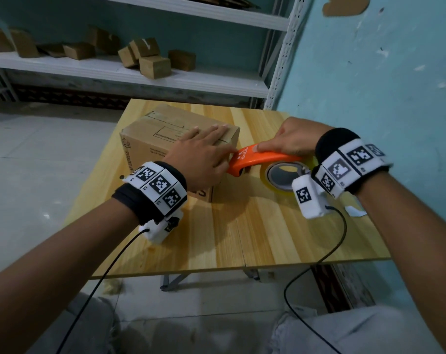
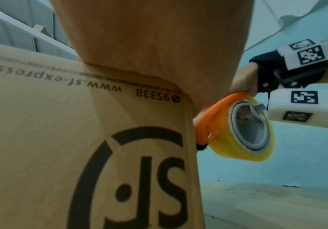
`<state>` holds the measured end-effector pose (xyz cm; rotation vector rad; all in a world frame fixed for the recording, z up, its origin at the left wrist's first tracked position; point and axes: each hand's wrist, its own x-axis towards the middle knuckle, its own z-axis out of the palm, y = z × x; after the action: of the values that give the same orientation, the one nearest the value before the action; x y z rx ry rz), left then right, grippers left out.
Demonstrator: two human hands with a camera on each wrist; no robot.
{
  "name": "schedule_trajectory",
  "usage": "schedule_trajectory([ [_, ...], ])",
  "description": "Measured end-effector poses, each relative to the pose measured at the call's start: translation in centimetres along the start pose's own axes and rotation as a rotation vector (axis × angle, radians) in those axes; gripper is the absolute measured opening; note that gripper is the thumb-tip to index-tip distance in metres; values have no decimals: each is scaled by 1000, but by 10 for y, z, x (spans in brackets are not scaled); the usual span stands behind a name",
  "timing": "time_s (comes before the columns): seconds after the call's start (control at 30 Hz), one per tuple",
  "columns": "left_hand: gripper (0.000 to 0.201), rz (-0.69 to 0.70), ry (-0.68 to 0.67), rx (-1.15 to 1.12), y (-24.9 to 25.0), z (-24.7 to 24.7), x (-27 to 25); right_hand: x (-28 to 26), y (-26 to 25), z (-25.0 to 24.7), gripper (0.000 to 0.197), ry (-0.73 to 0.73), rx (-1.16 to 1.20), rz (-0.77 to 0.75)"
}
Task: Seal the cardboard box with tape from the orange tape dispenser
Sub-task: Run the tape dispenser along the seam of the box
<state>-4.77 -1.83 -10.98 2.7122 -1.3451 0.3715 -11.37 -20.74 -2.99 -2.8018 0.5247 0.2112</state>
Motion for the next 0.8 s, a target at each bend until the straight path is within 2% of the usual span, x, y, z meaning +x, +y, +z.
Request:
schedule_trajectory([
  [0.37, 45, 21, 14, -4, -1, 0, -2, -10, -31, -16, 44, 46, -227, -36],
  [0.5, 44, 31, 15, -27, -2, -2, -2, -12, -28, 6, 40, -8, -470, -45],
  [0.67, 45, 29, 23, -19, -4, 1, -2, -12, -12, -5, 42, 26, -410, -15],
  [0.8, 45, 21, 22, -15, -3, 1, -1, -6, 7, -6, 45, 17, -245, 0],
])
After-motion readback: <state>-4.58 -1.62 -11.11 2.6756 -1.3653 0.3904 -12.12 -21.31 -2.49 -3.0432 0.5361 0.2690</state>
